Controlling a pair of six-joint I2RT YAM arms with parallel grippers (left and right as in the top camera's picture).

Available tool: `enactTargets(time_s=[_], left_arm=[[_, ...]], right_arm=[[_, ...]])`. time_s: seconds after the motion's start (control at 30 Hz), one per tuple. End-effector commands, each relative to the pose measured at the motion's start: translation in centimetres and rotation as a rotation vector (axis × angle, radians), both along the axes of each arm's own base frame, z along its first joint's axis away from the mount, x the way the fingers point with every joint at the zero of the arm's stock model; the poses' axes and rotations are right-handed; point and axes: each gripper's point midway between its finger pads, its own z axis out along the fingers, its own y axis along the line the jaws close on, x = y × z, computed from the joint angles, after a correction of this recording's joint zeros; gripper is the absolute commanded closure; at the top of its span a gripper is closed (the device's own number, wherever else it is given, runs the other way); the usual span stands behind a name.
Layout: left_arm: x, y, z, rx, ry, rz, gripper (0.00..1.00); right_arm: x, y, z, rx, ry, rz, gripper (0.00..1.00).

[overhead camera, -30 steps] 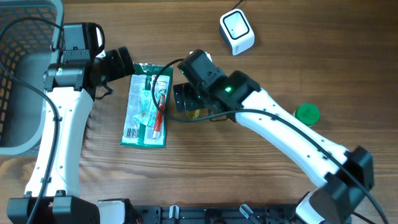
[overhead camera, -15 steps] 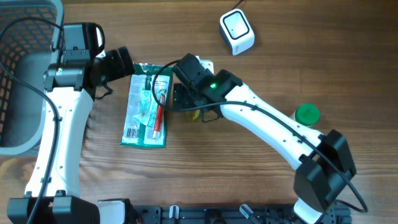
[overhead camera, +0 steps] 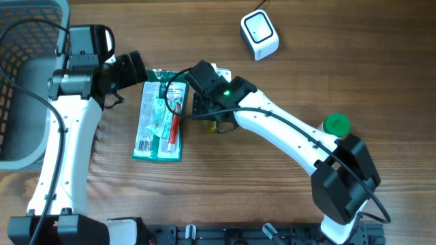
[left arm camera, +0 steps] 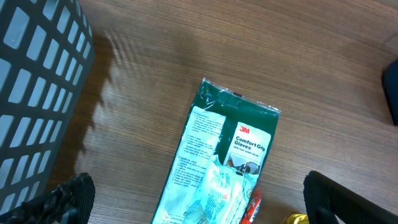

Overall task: Scan the item barcode
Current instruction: 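Lower the right gripper and close it on the soap bottle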

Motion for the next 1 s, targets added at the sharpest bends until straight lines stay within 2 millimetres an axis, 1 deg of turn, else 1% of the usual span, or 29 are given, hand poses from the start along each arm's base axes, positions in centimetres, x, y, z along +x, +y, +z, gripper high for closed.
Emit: enactTargets(time_s=[0.0,0.1,0.37,0.6,0.77,0.97], left_arm=[[0.22,0.08,0.86,-0.008,-0.024,0.009,0.0],[0.22,0.08,0.86,-0.008,-0.024,0.008,0.0],[0.22,0.08,0.86,-0.008,-0.024,0.009,0.0],[0.22,0.08,0.86,-0.008,-0.024,0.009,0.0],[0.22,0.08,0.86,-0.008,-0.024,0.009,0.0],[0.22,0.08,0.86,-0.008,-0.024,0.009,0.0]], right_arm=[[-0.43,-0.05,-1.18,-0.018,0.027,0.007,0.41],[-0.49,-0.1,-1.21,-0.023,0.028,0.014,0.43],[-0.55,-0.17,-1.24,-0.054,0.013,0.102,0.43],[-0.54,-0.16,-1.23,-0.054,0.012,0.105,0.46],[-0.53,-0.14,-1.23,-0.054,0.012,0.105,0.41],[-0.52,-0.15,-1.23,-0.054,0.012,0.105,0.4]])
